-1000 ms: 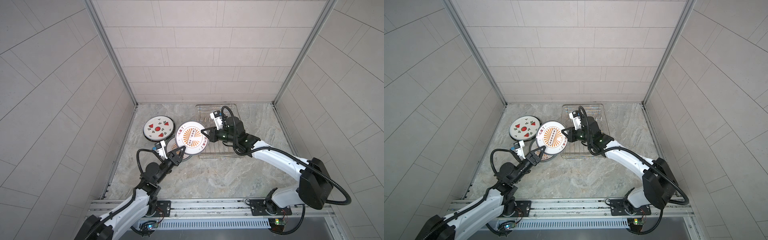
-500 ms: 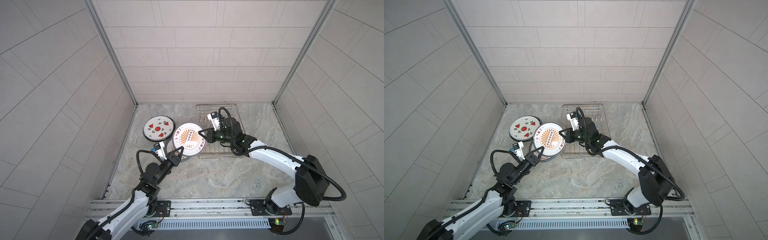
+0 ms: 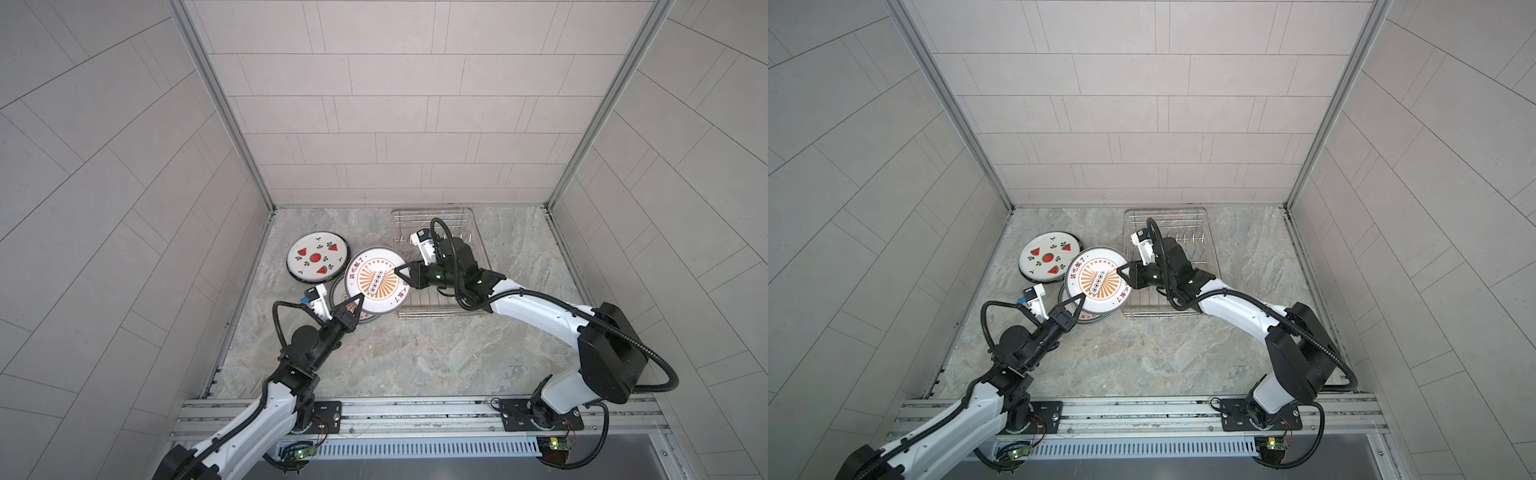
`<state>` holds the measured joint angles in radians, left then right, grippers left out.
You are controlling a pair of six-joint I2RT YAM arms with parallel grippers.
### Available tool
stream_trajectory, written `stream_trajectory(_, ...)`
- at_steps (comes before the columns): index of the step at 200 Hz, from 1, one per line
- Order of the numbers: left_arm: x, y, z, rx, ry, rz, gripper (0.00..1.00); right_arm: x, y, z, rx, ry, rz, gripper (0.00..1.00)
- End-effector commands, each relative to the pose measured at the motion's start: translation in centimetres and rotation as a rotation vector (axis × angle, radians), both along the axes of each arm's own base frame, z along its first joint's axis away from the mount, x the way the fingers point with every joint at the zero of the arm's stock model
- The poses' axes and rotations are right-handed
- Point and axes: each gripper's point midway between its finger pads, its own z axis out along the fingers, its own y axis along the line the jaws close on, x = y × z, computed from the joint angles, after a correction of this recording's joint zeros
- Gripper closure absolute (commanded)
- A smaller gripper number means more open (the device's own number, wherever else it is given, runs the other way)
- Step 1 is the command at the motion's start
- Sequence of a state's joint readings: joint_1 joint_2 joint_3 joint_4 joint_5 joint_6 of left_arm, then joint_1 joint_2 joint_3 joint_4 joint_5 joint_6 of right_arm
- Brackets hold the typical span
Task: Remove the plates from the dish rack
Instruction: 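Lower the sunburst plate onto the stack with the left gripper while the right withdraws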
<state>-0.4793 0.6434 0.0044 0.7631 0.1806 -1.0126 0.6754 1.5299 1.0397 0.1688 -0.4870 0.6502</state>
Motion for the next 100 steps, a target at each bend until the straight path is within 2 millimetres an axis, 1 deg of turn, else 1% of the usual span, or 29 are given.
stream_trajectory(1,-0.6,-0.3,2.1,-0.032,-0.088,-0.028,1.0,0.2,0.3,0.4,-0.008,-0.015,-0.002,0.66)
stream_trajectory(12,-0.6,-0.3,2.0,-0.033,-0.083,-0.025,1.0,0.2,0.3,0.5,-0.009,-0.017,-0.003,0.55)
stream_trajectory(24,-0.6,-0.2,2.0,-0.033,-0.082,-0.019,1.0,0.3,0.2,0.5,-0.015,-0.019,-0.01,0.41)
stream_trajectory(40,-0.6,-0.1,1.9,-0.034,-0.079,-0.017,1.0,0.4,-0.1,0.5,-0.027,-0.025,-0.023,0.3)
stream_trajectory(77,-0.3,0.7,1.4,-0.035,-0.064,0.033,1.0,0.3,-0.9,0.4,-0.062,-0.047,-0.053,0.21)
stream_trajectory(100,-0.2,1.1,1.2,-0.032,-0.054,0.057,1.0,0.1,-1.4,0.7,-0.086,-0.075,-0.073,0.18)
